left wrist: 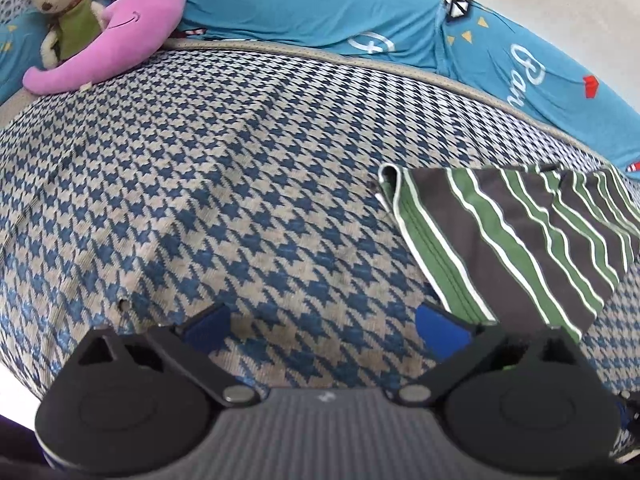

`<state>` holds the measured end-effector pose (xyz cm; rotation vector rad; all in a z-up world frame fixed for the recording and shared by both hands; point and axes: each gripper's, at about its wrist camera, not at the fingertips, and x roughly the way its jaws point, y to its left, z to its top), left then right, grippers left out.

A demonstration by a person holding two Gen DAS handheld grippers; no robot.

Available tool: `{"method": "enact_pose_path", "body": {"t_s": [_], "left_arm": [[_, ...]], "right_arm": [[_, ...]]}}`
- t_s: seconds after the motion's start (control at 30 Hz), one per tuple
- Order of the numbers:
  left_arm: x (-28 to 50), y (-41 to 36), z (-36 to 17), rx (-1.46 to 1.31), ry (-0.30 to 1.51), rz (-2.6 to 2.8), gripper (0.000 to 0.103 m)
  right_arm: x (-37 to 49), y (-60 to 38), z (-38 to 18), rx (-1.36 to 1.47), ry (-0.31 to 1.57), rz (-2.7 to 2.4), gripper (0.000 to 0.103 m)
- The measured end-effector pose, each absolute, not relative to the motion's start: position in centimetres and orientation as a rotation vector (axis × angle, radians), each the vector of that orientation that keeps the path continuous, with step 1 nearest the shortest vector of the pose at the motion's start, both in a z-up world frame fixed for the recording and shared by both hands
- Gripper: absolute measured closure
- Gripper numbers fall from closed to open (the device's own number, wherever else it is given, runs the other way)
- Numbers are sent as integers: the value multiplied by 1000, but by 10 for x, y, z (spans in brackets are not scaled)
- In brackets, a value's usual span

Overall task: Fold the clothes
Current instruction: 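Press the folded shirt edge flat with the right gripper, then grasp the striped shirt end with the right gripper and lift it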

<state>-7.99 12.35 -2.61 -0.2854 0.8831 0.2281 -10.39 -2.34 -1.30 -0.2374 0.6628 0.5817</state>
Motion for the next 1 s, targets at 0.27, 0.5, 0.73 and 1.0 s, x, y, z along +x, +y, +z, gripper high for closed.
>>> {"method": "enact_pose_path", "body": {"t_s": [0.27,0.5,0.73,1.0], "left_arm": [[-80,133,-25,-336,884,208,0],[-83,140,-30,-393,883,188,0],[-75,144,-30,-500,906,103,0],[-50,145,-29,-640,949,-59,0]], "right_arm": [[-102,1,-25,-417,626,556,62],[-102,4,-32,-484,597,547,62],[-83,-7,-22,-367,677,563,88],[-48,-52,-12,72,863,543,91]]}}
